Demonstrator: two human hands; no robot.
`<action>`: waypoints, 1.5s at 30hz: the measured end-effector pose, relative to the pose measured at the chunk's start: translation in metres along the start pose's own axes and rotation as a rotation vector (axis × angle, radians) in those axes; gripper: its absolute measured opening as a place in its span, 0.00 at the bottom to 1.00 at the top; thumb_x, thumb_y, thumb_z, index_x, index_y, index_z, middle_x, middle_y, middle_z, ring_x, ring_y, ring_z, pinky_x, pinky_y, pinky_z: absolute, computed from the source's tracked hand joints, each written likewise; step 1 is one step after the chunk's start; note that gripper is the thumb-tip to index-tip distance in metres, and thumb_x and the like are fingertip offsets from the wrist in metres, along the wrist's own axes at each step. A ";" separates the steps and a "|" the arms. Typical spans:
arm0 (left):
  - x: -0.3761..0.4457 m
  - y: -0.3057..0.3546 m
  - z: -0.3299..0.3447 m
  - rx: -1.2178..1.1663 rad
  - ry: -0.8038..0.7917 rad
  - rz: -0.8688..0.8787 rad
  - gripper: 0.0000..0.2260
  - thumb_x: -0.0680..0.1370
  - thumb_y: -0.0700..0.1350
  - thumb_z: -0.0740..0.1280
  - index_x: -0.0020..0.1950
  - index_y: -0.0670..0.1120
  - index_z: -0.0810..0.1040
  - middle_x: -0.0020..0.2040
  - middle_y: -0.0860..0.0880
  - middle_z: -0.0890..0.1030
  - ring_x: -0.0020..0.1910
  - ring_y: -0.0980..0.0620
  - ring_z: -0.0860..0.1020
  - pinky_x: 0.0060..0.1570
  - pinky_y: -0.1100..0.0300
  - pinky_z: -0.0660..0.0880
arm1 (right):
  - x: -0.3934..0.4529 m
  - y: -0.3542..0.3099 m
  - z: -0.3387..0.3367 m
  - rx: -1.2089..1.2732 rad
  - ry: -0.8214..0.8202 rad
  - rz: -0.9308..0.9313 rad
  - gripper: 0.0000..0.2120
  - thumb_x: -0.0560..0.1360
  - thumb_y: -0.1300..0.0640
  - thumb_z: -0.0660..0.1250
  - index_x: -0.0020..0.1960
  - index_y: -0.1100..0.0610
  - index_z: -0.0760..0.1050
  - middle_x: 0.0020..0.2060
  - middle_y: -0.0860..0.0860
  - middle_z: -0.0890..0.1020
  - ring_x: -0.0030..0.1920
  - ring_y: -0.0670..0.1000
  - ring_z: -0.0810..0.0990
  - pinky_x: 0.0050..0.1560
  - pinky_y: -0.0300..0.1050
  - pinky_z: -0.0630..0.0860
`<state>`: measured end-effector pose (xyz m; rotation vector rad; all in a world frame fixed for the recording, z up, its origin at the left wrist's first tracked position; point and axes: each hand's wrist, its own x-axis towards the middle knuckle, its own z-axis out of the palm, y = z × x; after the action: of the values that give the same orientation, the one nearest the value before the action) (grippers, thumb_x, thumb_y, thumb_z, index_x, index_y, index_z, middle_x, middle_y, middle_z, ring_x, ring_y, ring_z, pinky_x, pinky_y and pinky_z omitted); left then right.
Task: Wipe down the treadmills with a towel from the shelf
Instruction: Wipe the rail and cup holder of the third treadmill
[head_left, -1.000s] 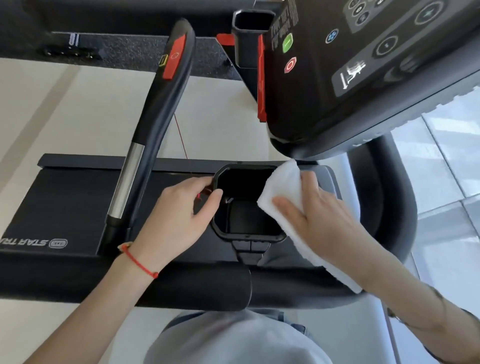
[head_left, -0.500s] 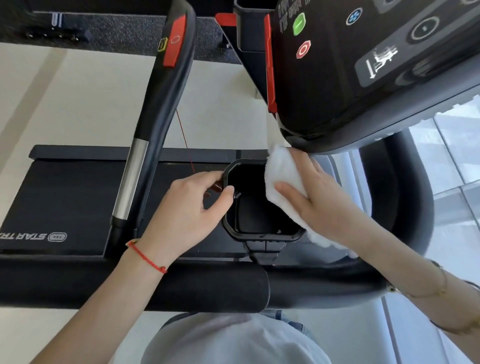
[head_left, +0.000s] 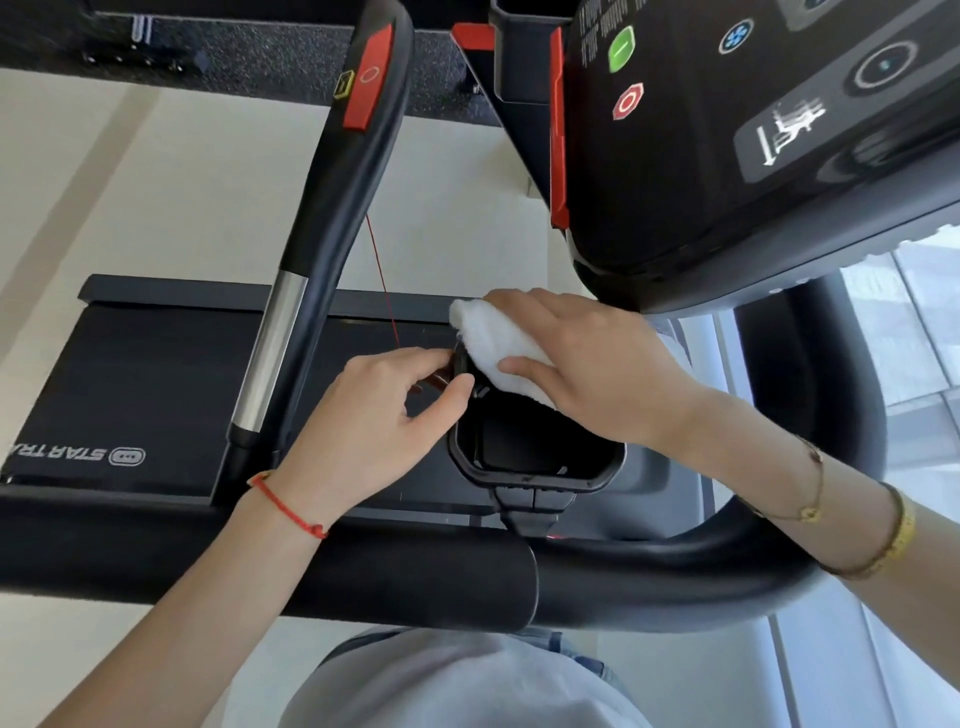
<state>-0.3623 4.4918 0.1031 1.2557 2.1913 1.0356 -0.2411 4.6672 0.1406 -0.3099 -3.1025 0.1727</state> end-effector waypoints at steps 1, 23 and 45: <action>0.000 0.000 0.000 0.001 0.001 0.002 0.15 0.79 0.59 0.60 0.53 0.53 0.83 0.44 0.59 0.83 0.46 0.58 0.81 0.45 0.59 0.77 | -0.008 0.002 0.000 -0.016 0.015 0.029 0.25 0.80 0.43 0.55 0.75 0.50 0.59 0.58 0.48 0.75 0.54 0.52 0.76 0.43 0.41 0.68; 0.001 -0.001 0.000 0.042 0.005 0.062 0.15 0.80 0.58 0.58 0.47 0.51 0.81 0.41 0.57 0.81 0.41 0.53 0.81 0.42 0.50 0.78 | -0.069 -0.014 0.011 0.543 0.035 0.487 0.30 0.78 0.43 0.58 0.75 0.48 0.49 0.61 0.53 0.73 0.45 0.50 0.77 0.39 0.43 0.67; 0.000 -0.003 0.002 0.049 0.006 0.069 0.20 0.80 0.60 0.57 0.47 0.47 0.81 0.40 0.51 0.82 0.39 0.46 0.80 0.41 0.47 0.78 | -0.058 -0.012 0.006 0.655 0.041 0.599 0.24 0.80 0.47 0.59 0.71 0.55 0.57 0.48 0.52 0.79 0.40 0.45 0.76 0.35 0.31 0.66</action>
<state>-0.3626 4.4915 0.0994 1.3602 2.2046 1.0190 -0.1869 4.6430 0.1352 -1.1481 -2.6003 1.1169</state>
